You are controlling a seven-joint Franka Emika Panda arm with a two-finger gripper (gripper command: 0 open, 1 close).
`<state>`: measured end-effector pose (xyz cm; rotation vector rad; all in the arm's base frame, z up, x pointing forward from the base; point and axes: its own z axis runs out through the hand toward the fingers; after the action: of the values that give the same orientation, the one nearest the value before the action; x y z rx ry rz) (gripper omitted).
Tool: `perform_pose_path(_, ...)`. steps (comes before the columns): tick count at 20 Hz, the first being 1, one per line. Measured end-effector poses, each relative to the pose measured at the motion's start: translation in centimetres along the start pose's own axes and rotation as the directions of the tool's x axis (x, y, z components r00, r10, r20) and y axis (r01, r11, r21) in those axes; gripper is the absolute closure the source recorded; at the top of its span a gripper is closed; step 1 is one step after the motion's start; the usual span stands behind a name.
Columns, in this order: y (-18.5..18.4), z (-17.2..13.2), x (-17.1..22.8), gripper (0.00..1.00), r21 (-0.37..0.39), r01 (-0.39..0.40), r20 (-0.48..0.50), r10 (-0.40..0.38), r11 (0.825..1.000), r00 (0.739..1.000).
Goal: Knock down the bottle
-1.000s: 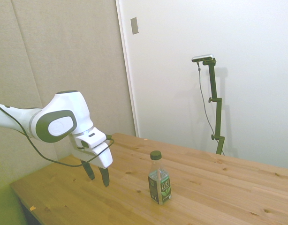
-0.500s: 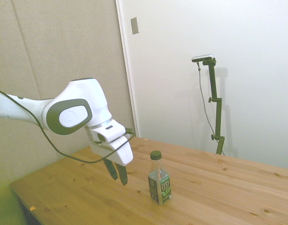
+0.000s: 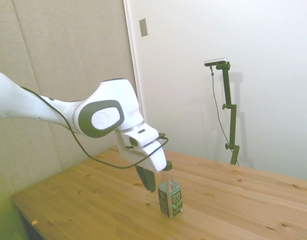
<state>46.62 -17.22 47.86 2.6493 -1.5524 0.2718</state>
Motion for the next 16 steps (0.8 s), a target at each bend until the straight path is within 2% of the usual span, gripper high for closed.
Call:
perform_pose_path(8, -4.7, -0.3, 2.9, 1.00, 0.009, -0.063, -0.040, 0.063, 0.998, 0.997)
perform_pose_path(16, -13.7, 2.6, 6.4, 1.00, 0.028, -0.157, -0.078, 0.159, 0.987, 0.984)
